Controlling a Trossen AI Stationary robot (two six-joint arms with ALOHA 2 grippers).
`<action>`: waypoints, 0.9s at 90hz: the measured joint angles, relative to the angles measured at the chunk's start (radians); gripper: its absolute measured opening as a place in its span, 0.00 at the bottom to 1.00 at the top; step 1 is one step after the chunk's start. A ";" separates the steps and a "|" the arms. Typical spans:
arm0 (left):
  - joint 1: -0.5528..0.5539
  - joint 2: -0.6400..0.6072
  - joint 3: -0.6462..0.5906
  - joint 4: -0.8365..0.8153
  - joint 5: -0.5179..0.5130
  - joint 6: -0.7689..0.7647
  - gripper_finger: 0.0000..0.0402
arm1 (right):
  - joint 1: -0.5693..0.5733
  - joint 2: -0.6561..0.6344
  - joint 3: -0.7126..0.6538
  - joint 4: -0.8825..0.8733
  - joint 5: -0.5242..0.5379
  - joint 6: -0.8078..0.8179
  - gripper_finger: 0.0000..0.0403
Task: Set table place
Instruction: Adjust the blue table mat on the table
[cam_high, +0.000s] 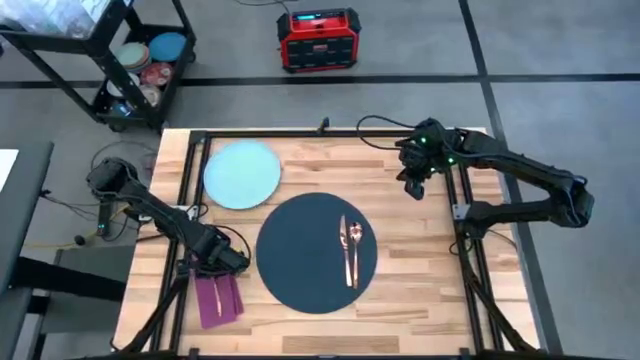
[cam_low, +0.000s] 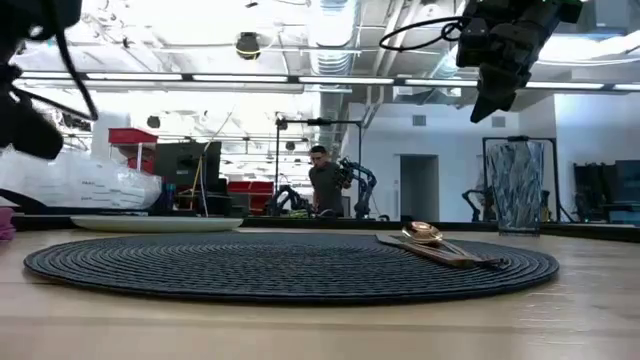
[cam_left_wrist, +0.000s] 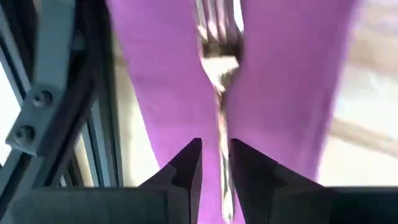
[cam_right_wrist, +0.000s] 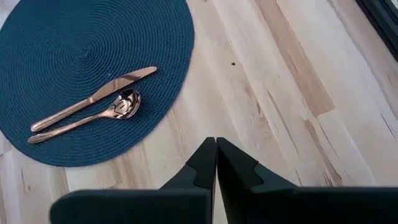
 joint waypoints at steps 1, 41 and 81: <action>0.002 -0.003 0.006 -0.004 -0.004 0.004 0.16 | 0.000 0.000 0.000 0.000 0.000 0.000 0.00; 0.198 -0.048 0.295 -0.044 -0.722 0.164 0.17 | 0.000 0.008 0.000 0.029 0.002 0.004 0.00; 0.553 0.204 0.310 0.343 -0.436 1.140 0.12 | 0.197 0.164 -0.006 0.146 0.046 0.237 0.00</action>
